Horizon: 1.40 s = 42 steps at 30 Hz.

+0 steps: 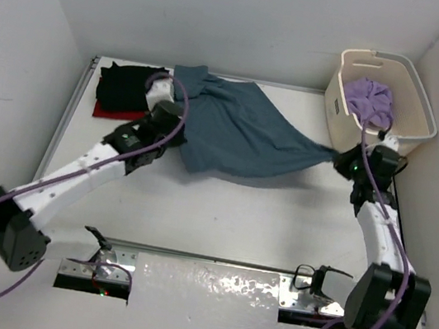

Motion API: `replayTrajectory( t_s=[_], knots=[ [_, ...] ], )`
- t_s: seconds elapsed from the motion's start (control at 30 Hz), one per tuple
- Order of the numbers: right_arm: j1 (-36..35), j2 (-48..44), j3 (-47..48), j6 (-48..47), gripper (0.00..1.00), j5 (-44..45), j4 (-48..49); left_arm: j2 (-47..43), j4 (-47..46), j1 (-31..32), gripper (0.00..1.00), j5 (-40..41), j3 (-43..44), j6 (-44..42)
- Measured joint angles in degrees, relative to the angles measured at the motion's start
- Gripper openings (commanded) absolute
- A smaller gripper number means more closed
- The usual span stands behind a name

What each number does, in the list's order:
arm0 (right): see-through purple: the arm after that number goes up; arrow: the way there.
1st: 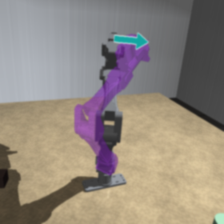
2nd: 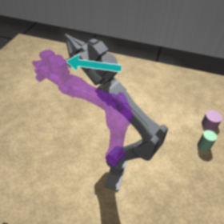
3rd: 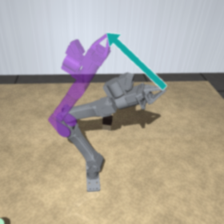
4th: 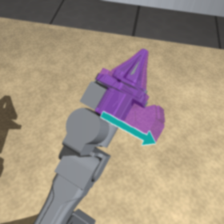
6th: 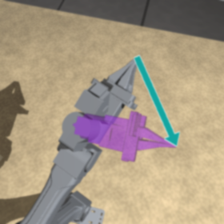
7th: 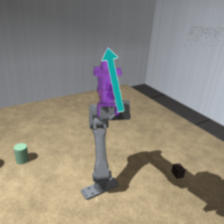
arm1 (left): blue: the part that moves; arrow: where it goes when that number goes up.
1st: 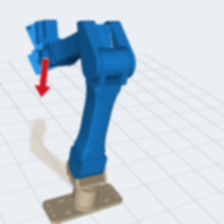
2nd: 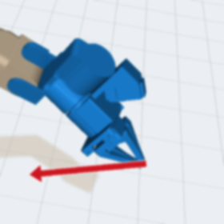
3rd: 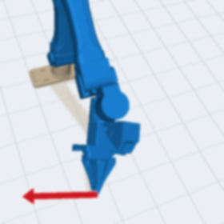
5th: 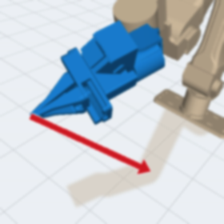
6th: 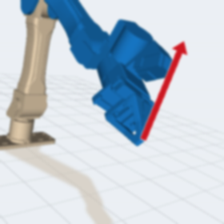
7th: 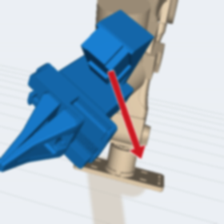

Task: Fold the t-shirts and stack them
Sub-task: Flatten out the tshirt

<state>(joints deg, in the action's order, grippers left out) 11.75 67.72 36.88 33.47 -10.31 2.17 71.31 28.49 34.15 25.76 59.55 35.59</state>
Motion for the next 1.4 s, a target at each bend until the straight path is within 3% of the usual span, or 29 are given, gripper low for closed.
replayTrajectory(
  t_s=[0.17, 0.37, 0.6, 0.9, 1.13, 1.27, 1.4],
  knots=[
    [-0.1, -8.7, 13.2, -2.0, 0.00, 2.1, -2.6, -9.9, -7.3, 0.0, 0.00, 8.6, 11.4, -6.8],
    [-0.1, -15.7, 27.4, -5.7, 0.00, 7.1, -9.1, -21.0, -14.4, 0.0, 0.00, 10.6, 18.6, -15.5],
    [-0.3, -21.0, 42.4, -11.5, 0.00, 11.8, -18.7, -22.6, -14.9, 0.0, 0.00, 4.0, 34.7, -22.8],
    [-0.3, -28.1, 55.6, -18.1, 0.00, 14.8, -23.3, -22.4, -11.9, 0.0, 0.00, -6.0, 49.6, -28.6],
    [-0.3, -29.8, 56.7, -18.7, 0.00, 14.3, -23.2, -20.7, -11.8, 0.0, 0.00, -10.0, 57.3, -31.6],
    [-0.3, -29.2, 50.7, -17.1, 0.00, 12.1, -21.3, -18.4, -15.3, 0.0, 0.00, -3.2, 51.9, -32.9],
    [-0.3, -24.3, 40.1, -14.4, 0.00, 10.0, -17.7, -11.3, -21.9, -1.0, 0.00, 6.4, 41.1, -34.6]
  ],
)
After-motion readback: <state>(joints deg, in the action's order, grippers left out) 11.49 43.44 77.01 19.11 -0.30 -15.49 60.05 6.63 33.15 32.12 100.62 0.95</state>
